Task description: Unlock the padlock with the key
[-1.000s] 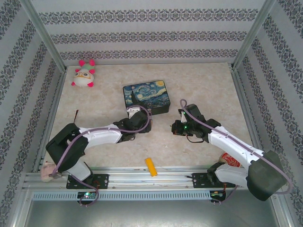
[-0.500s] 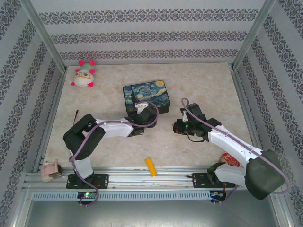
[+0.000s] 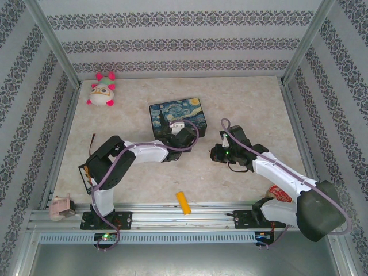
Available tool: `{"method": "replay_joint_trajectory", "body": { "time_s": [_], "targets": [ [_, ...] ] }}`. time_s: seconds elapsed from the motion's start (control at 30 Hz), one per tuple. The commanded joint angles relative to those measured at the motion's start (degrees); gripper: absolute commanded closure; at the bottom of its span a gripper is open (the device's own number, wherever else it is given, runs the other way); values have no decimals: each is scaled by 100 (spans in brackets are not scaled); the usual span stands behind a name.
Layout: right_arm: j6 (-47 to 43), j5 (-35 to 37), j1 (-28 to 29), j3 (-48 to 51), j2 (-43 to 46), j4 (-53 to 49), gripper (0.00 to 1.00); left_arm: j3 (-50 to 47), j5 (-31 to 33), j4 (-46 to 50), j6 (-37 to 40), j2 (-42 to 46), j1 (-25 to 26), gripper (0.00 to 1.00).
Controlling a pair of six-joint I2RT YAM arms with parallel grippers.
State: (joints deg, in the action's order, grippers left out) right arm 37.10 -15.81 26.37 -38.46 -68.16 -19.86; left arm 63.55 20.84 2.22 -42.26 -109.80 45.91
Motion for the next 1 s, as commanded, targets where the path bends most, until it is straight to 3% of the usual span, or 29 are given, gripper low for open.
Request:
{"method": "replay_joint_trajectory", "body": {
  "time_s": [0.0, 0.63, 0.97],
  "targets": [
    [-60, -106, -43, 65, -39, 118, 100, 197, 258, 426, 106, -159, 111, 46],
    [25, -238, -66, 233, -108, 491, 100, 141, 553, 683, 67, -108, 138, 58],
    [52, -249, -71, 242, -57, 518, 100, 262, 473, 714, 113, -305, 146, 49]
  ]
}}
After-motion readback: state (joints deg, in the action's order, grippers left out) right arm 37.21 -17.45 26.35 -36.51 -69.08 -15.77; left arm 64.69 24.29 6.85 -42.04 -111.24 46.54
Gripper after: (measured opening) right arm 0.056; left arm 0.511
